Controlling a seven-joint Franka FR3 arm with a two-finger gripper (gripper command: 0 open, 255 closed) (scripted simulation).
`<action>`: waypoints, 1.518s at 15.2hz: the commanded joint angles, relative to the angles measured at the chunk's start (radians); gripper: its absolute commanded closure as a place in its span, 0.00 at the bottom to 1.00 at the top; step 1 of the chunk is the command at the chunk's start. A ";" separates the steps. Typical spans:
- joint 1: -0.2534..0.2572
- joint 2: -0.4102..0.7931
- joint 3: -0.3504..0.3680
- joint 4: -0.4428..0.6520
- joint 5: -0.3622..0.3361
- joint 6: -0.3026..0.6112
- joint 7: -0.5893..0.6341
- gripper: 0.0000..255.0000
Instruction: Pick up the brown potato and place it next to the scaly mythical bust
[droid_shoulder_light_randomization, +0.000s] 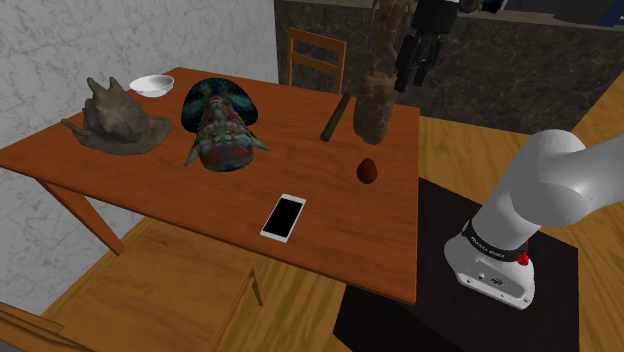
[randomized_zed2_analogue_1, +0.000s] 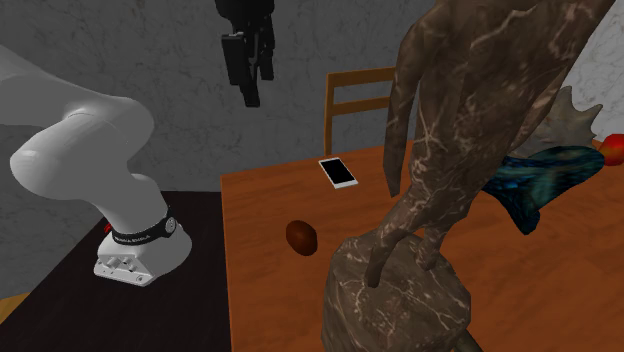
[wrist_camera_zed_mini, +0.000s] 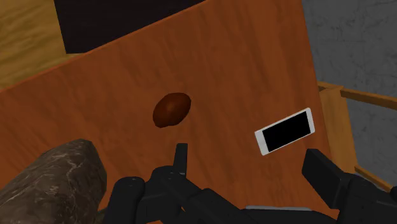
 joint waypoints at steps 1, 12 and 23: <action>0.000 0.000 0.000 0.000 0.000 0.000 0.000 0.00; -0.091 0.163 0.050 -0.247 0.037 0.377 0.217 0.00; -0.156 0.501 0.077 -0.362 0.096 0.796 0.407 0.00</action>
